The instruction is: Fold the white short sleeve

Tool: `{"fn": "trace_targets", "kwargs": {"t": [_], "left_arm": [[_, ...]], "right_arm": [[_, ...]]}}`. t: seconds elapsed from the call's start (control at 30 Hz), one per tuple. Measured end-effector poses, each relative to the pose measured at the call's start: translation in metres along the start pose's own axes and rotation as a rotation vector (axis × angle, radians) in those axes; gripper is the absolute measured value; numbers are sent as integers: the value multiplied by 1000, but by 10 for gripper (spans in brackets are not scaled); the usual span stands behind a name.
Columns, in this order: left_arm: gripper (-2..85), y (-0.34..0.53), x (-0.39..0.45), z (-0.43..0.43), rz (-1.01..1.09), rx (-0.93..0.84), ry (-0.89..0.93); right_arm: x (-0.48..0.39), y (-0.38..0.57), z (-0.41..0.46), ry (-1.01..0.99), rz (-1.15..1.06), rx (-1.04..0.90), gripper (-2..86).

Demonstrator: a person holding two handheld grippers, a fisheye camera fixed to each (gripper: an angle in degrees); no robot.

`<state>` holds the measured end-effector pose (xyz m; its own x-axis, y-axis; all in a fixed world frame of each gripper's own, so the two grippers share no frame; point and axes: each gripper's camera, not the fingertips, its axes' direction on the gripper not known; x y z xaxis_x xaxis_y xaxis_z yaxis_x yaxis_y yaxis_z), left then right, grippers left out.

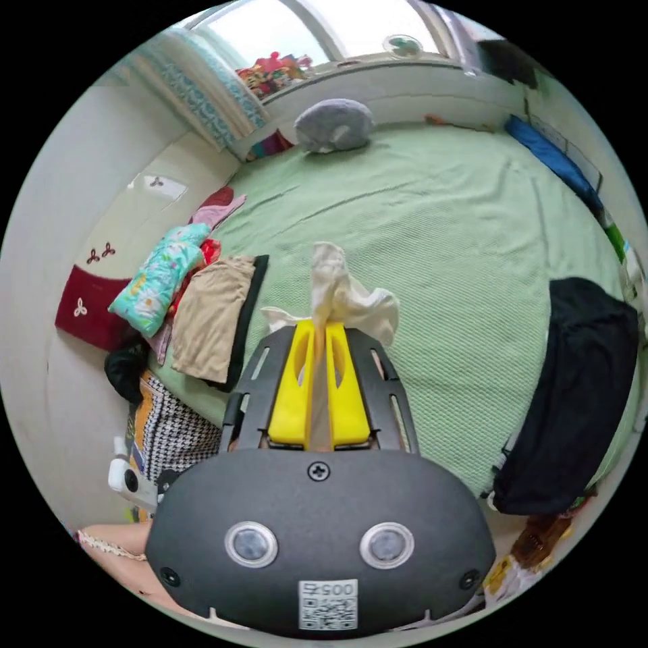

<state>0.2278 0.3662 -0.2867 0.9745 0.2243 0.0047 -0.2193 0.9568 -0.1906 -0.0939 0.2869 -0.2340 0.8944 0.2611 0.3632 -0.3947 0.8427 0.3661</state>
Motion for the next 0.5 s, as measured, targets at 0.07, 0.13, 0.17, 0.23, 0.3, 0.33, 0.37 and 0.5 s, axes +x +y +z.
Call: {"fn": "trace_targets", "kwargs": {"t": [0.07, 0.13, 0.17, 0.23, 0.3, 0.33, 0.37, 0.5], "left_arm": [[34, 7, -15, -9, -32, -33, -62], [35, 14, -32, -12, -83, -91, -117], [36, 19, -43, -11, -98, -140, -135], [38, 28, -57, -10, -123, -208, -147], [40, 38, -73, -15, -158, -240, -179], [40, 40, -76, -17, -161, -242, -194], [43, 42, -81, -21, -159, -249, -229], [52, 37, -89, -25, -130, -240, -275]], "right_arm": [[-34, -6, 28, 21, -48, -36, -10], [-64, -10, 62, 52, -81, -78, -7], [-80, -11, 87, 73, -89, -105, -3], [-98, -11, 122, 90, -97, -164, 21], [-115, -10, 148, 76, -91, -191, 52], [-119, -9, 149, 63, -99, -184, 55], [-126, -7, 147, 47, -128, -159, 59], [-141, 14, 129, 162, -284, -102, 71]]}}
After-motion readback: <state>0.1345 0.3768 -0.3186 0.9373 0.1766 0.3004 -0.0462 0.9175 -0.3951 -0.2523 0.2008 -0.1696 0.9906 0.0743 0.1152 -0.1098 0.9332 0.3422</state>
